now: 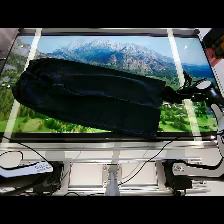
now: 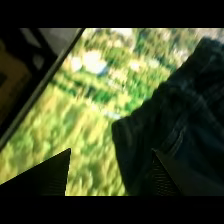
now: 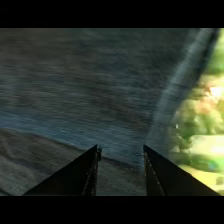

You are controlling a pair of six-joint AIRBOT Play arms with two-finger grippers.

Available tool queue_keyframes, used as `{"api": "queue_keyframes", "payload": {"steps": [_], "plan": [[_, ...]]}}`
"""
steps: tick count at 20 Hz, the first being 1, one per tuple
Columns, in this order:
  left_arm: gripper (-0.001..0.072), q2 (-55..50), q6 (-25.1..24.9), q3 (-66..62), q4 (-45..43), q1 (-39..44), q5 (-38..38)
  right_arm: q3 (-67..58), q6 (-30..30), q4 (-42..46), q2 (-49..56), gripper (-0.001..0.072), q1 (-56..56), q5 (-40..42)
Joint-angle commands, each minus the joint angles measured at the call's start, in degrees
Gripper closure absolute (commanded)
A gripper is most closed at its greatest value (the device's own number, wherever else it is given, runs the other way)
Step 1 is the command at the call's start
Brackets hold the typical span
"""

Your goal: Fold the clothes and pants, and hang the long-sleeved shirts on hangers.

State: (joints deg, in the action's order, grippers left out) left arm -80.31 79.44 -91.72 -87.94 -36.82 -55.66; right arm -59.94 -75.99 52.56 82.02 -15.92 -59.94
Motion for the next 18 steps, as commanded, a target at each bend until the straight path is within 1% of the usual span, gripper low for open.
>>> {"api": "queue_keyframes", "payload": {"steps": [1,2,4,5,6,7,10,12,14,17,18], "plan": [[0.0174,9.7,-0.6,18.8,5.7,-6.7,5.3,-1.5,0.6,0.3,-3.3,0.0388,0.0,-0.5],[0.0174,11.7,-0.6,25.0,10.1,-8.8,9.5,-1.5,0.6,0.3,-4.1,0.0389,0.0,-0.8],[0.0168,12.5,-0.6,32.8,21.7,-12.5,15.6,-1.6,0.6,0.2,-5.2,0.0389,0.0,-1.4],[0.0123,11.4,-0.8,34.6,26.6,-13.9,17.3,-1.6,0.5,0.1,-5.6,0.0389,0.0,-1.6],[0.0041,9.7,-1.1,35.0,29.2,-14.5,17.6,-1.6,0.5,0.1,-6.1,0.0389,0.0,-1.8],[0.0006,7.6,-1.1,35.0,30.7,-14.6,17.7,-1.6,0.5,0.2,-6.5,0.0389,0.0,-2.0],[0.0007,1.4,-1.0,35.0,35.7,-14.4,18.5,-1.6,0.4,0.1,-7.4,0.0389,0.0,-2.1],[0.0007,-2.0,-1.1,35.0,39.1,-14.1,21.1,-1.6,0.2,0.0,-8.0,0.0389,0.0,-2.2],[0.001,-4.4,-1.1,34.8,39.2,-13.3,24.2,-1.6,0.1,0.0,-8.4,0.0389,0.0,-2.2],[0.001,-6.7,-4.5,34.0,39.2,-10.9,26.7,-1.6,0.0,-0.2,-8.7,0.039,0.0,-2.1],[0.0011,-7.3,-4.5,33.7,39.2,-10.0,28.1,-1.6,-0.1,-0.3,-8.7,0.039,0.0,-2.1]]}}
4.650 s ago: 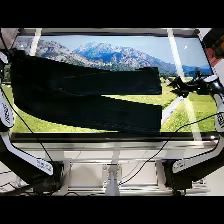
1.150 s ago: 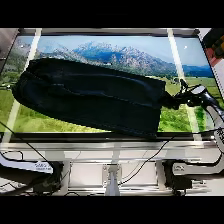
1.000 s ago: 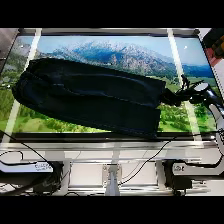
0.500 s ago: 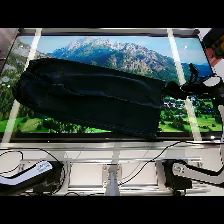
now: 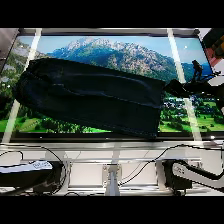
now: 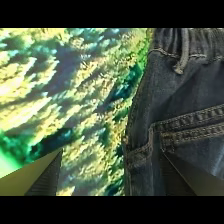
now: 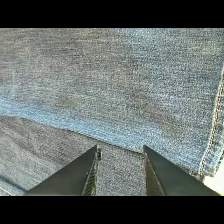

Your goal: Fold the clothes and pants, and hang the long-sleeved shirts on hangers.

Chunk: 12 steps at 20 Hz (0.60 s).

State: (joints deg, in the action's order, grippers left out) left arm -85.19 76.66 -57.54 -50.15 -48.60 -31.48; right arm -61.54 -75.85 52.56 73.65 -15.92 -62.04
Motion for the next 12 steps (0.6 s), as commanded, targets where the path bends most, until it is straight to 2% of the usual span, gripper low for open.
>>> {"api": "queue_keyframes", "payload": {"steps": [1,5,6,8,9,10,12], "plan": [[0.0012,-3.0,-1.7,-0.7,1.4,2.6,5.2,0.0,-0.9,-0.3,-0.3,0.0389,0.0,0.0],[0.0046,-5.6,-1.7,-2.4,1.4,5.7,7.5,0.0,-1.6,-0.3,-0.3,0.039,0.0,-0.2],[0.0097,-6.1,-1.7,-2.8,1.4,6.3,8.2,0.0,-1.6,-0.3,-0.3,0.039,0.0,-0.2],[0.0253,-6.7,-1.7,-3.4,1.4,7.0,9.7,0.0,-1.6,-0.3,-0.3,0.039,0.0,-0.4],[0.0292,-6.9,-1.7,-3.4,1.3,7.1,10.3,0.0,-1.6,-0.4,-0.3,0.039,0.0,-0.5],[0.0301,-7.2,-1.7,-3.4,1.4,7.1,10.7,0.0,-1.6,-0.6,-0.3,0.039,0.0,-0.7],[0.045,-7.7,-1.7,-3.4,1.4,7.1,10.4,0.0,-1.6,-1.4,-0.3,0.0389,0.0,-1.0]]}}
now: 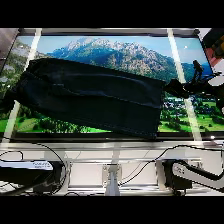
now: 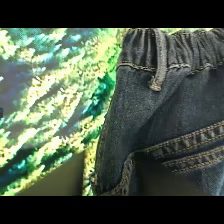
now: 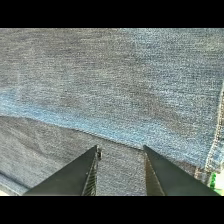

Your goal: Fold the clothes and pants, and hang the long-sleeved shirts on hangers.

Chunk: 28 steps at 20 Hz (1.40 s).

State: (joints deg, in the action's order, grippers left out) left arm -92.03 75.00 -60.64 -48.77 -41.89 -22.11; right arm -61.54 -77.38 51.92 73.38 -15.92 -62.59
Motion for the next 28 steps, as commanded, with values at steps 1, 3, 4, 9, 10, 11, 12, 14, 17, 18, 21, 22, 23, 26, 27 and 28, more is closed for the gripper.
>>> {"api": "queue_keyframes", "payload": {"steps": [1,3,4,9,10,11,12,14,17,18,21,22,23,26,27,28], "plan": [[0.054,-0.9,0.7,-0.3,0.0,0.4,0.9,0.0,-0.1,-1.0,0.0,0.039,0.0,-0.5],[0.067,-0.8,1.5,-0.3,0.0,0.5,0.7,0.0,-0.1,-1.0,0.0,0.039,0.0,-0.5],[0.067,-0.7,1.5,-0.3,0.0,0.5,0.0,0.0,-0.1,-1.0,0.0,0.039,0.0,-0.5],[0.0672,4.0,1.9,-0.2,-7.8,0.0,-2.9,0.0,-0.1,-1.1,-0.1,0.039,0.0,-1.6],[0.0673,5.8,4.0,-0.2,-10.0,-0.4,-2.9,0.0,-0.1,-1.1,0.0,0.039,0.0,-1.8],[0.0673,7.5,6.3,-0.2,-11.9,-1.0,-3.1,0.0,-0.1,-1.1,0.0,0.039,0.0,-1.9],[0.0673,9.3,8.3,-0.2,-14.3,-1.7,-4.4,0.0,-0.1,-1.1,0.0,0.039,0.0,-1.9],[0.0673,11.9,11.0,-0.2,-21.1,-3.0,-11.1,0.0,-0.1,-1.2,0.0,0.039,0.0,-2.2],[0.0673,14.4,20.4,1.2,-34.1,-5.1,-20.8,0.0,-0.1,-1.5,0.0,0.039,0.0,-3.0],[0.0673,15.2,21.1,1.6,-36.5,-5.6,-23.2,0.0,-0.1,-2.3,0.0,0.039,0.0,-3.2],[0.0673,17.3,21.1,1.7,-40.0,-6.8,-29.2,0.0,-0.1,-4.2,0.0,0.039,0.0,-3.6],[0.0673,18.0,21.6,1.7,-41.4,-7.0,-30.6,0.0,-0.1,-4.0,0.0,0.039,0.0,-4.4],[0.0673,18.5,23.0,1.7,-43.4,-7.1,-31.7,0.0,0.0,-3.3,0.0,0.039,0.0,-5.4],[0.0672,18.7,23.6,1.8,-46.9,-7.2,-33.2,0.0,0.1,0.6,0.0,0.039,-0.1,-5.4],[0.0672,18.7,23.6,2.0,-46.8,-7.2,-33.2,0.0,0.1,2.0,0.0,0.0393,-0.1,-5.3],[0.0672,18.7,23.6,2.3,-46.8,-7.2,-33.0,0.0,0.1,4.4,0.0,0.04,-0.1,-5.7]]}}
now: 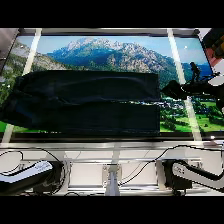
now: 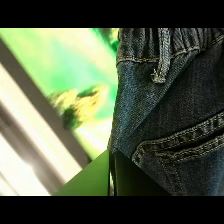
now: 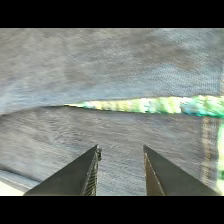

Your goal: Fold the clothes and pants, and hang the long-sleeved shirts on hangers.

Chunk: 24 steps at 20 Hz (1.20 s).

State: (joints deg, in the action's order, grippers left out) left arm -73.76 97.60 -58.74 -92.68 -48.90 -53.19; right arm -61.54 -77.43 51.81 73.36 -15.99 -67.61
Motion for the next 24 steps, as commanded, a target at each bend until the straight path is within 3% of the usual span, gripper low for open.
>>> {"api": "queue_keyframes", "payload": {"steps": [1,7,9,13,16,18,20,24], "plan": [[0.0672,0.4,1.0,0.7,-2.9,-0.2,-1.9,0.0,0.1,7.5,0.0,0.0399,0.0,-2.8],[0.0672,0.4,-1.0,1.0,-2.9,-0.2,0.2,1.8,-0.1,17.4,-0.5,0.0402,0.0,-18.9],[0.0672,0.5,-3.0,1.0,-2.9,-0.2,0.7,4.9,0.0,17.5,-3.8,0.0537,0.0,-17.7],[0.0672,0.4,-3.8,1.0,-2.7,-0.2,2.7,16.0,-2.8,17.9,-16.5,0.0538,0.0,-12.8],[0.0671,0.4,-3.8,1.0,-2.7,-0.2,3.2,25.8,-14.1,18.5,-25.1,0.0535,0.0,-7.3],[0.0671,0.4,-3.8,1.0,-2.7,-0.2,3.7,31.6,-20.5,17.5,-28.8,0.0423,0.0,-5.7],[0.0671,0.4,-3.8,1.0,-2.7,-0.2,4.4,35.7,-22.9,14.7,-30.4,0.0303,0.0,-4.1],[0.0671,0.4,-3.8,1.0,-2.6,-0.2,5.6,39.0,-24.0,5.7,-30.4,0.0292,0.0,0.9]]}}
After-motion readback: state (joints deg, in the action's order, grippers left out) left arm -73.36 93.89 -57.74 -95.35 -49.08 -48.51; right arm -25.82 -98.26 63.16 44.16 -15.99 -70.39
